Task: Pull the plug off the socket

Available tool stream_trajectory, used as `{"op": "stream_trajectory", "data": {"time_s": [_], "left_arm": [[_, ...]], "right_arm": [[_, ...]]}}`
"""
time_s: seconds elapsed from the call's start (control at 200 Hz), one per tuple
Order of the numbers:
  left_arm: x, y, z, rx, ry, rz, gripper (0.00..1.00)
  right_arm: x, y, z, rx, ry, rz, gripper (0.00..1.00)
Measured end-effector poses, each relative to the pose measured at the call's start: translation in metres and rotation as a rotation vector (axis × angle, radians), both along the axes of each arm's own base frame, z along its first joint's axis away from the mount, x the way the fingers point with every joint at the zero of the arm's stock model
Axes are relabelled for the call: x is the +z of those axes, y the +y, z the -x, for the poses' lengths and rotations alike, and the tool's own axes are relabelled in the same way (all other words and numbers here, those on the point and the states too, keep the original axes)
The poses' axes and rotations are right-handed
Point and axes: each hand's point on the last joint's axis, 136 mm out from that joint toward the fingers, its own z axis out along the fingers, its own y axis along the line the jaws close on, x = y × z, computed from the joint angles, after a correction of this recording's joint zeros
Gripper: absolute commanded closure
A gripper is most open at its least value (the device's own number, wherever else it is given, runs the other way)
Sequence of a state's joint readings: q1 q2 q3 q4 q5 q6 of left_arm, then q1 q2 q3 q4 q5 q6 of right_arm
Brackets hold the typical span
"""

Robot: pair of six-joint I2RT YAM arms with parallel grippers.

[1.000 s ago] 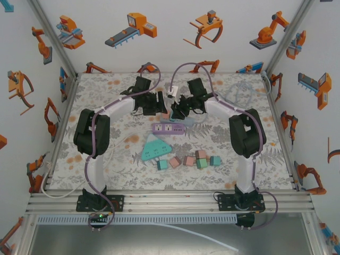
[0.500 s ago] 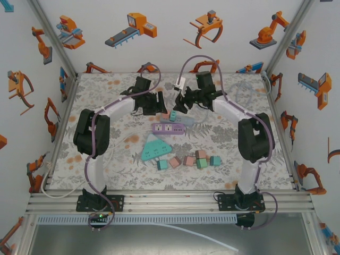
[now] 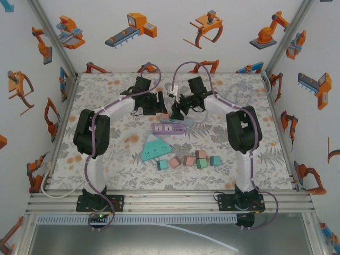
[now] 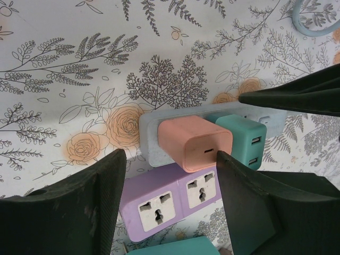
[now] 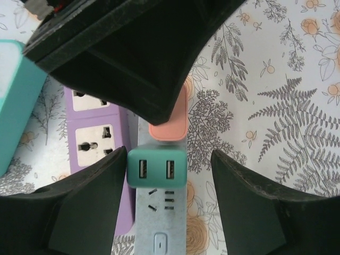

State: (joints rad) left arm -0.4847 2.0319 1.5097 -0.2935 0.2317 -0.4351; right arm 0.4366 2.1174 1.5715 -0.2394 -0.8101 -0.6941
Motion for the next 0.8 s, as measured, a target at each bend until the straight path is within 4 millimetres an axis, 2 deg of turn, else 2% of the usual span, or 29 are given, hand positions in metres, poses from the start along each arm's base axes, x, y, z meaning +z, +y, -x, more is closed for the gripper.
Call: {"op": "stream_trajectory", "data": {"time_s": [0.195,0.33,0.801], "left_arm": [[0.000,0.000,0.000,0.000,-0.001,0.000,0.36],[0.000,0.000,0.000,0.000,-0.001,0.000,0.36],[0.000,0.000,0.000,-0.002,-0.005,0.001,0.36]], "right_arm": [[-0.022,0.008,0.008,0.030,-0.006,0.066,0.45],[-0.029,0.005,0.008,0.032,-0.011,0.103,0.55],[-0.028,0.007,0.007,0.040,-0.020,0.136,0.89]]}}
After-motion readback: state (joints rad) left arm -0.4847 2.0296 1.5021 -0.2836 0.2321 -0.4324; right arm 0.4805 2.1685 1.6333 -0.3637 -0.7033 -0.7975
